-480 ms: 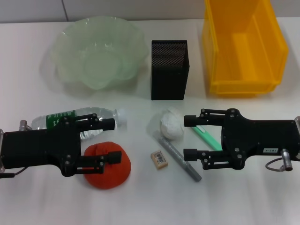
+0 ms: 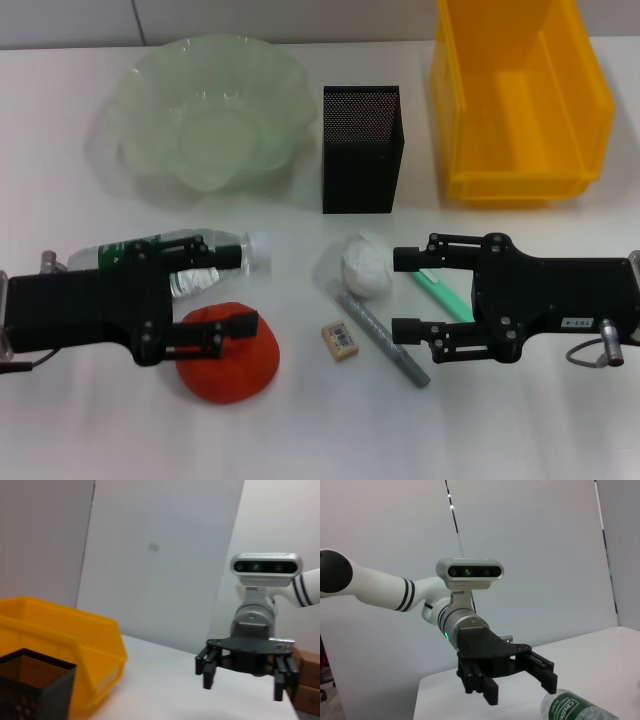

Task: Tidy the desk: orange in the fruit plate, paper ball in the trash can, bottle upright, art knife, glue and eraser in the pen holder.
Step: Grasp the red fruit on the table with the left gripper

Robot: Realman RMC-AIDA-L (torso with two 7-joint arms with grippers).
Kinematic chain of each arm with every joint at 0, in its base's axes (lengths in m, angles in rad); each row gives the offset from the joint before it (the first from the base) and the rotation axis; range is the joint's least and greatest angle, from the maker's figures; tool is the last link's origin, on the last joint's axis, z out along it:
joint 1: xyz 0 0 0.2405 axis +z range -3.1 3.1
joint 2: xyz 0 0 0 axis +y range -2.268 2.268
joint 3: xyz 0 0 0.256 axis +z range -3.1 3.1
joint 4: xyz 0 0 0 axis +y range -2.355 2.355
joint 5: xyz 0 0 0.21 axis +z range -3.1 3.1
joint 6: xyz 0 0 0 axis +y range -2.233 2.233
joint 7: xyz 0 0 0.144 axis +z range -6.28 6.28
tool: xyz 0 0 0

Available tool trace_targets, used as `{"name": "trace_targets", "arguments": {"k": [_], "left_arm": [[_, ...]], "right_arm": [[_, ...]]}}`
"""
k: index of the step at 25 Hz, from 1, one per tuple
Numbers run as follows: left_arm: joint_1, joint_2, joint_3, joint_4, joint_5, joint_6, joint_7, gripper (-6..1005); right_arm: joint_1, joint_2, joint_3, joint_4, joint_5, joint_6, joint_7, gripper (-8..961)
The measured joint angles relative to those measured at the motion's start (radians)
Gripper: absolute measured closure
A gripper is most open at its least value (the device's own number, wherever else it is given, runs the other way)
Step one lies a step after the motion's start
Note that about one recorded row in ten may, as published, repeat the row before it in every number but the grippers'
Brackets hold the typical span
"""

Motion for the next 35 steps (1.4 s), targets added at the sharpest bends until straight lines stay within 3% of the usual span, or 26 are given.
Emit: {"name": "trace_targets", "arguments": {"k": [7,12,13,17,22,28,35], "left_arm": [[-0.01,-0.001,0.004,-0.041,-0.096,-0.142,0.054,226],[-0.067,0.002,0.056,0.064,-0.049,-0.205,-0.125,229],[-0.099,0.002,0.105,0.166,0.016,-0.233,-0.276,229],[-0.135,-0.002,0.188,0.279,0.102,-0.264,-0.424,231],[-0.202,-0.002,0.422,0.417,0.278,-0.325,-0.68,234],[-0.259,-0.005,0.628,0.455,0.442,-0.397,-0.857,238],[-0.276,-0.009,0.756,0.46,0.567,-0.479,-0.961,242]], "right_arm": [[-0.009,-0.003,0.024,0.171,0.077,0.05,-0.161,195],[-0.035,-0.003,0.024,0.211,0.103,0.067,-0.196,195],[-0.038,-0.003,0.024,0.214,0.104,0.067,-0.196,195],[-0.047,-0.003,0.027,0.224,0.105,0.071,-0.198,195],[-0.05,-0.002,0.036,0.24,0.106,0.079,-0.202,194],[-0.051,-0.001,0.036,0.25,0.106,0.08,-0.203,194],[-0.05,0.0,0.036,0.255,0.106,0.08,-0.204,194]]}}
